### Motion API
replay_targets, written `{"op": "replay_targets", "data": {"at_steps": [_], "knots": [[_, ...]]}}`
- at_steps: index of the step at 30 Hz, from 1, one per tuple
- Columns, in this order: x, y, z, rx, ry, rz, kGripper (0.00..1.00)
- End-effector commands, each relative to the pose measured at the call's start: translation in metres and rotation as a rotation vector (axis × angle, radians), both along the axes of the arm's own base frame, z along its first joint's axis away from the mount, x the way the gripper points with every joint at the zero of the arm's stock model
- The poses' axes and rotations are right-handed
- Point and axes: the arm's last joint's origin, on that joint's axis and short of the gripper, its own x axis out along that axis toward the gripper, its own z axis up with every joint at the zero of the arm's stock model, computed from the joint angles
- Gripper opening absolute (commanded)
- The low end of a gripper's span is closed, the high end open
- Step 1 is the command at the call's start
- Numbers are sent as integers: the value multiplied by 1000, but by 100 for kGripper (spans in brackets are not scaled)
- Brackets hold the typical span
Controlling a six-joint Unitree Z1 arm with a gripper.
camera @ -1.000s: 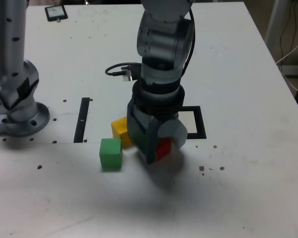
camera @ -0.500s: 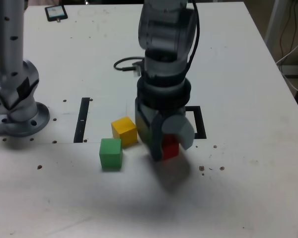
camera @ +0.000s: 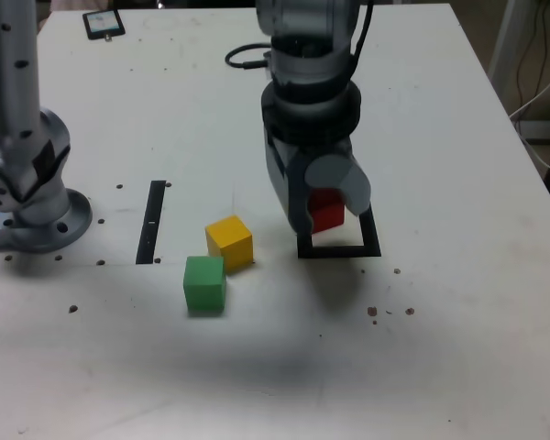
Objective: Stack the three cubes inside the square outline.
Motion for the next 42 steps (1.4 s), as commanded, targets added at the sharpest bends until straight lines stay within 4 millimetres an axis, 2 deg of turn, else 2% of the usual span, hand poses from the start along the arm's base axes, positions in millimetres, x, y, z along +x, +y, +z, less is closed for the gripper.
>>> {"op": "replay_targets", "data": {"at_steps": [1, 7, 11, 29, 37, 42], "knots": [[3, 9, -5, 6, 22, 0, 33], [13, 30, -17, 1, 71, -21, 33], [19, 35, -26, -22, 101, -54, 33], [42, 35, -27, -20, 143, -200, 36], [42, 36, -30, -49, 154, -217, 36], [43, 35, -32, -67, 153, -231, 41]]}}
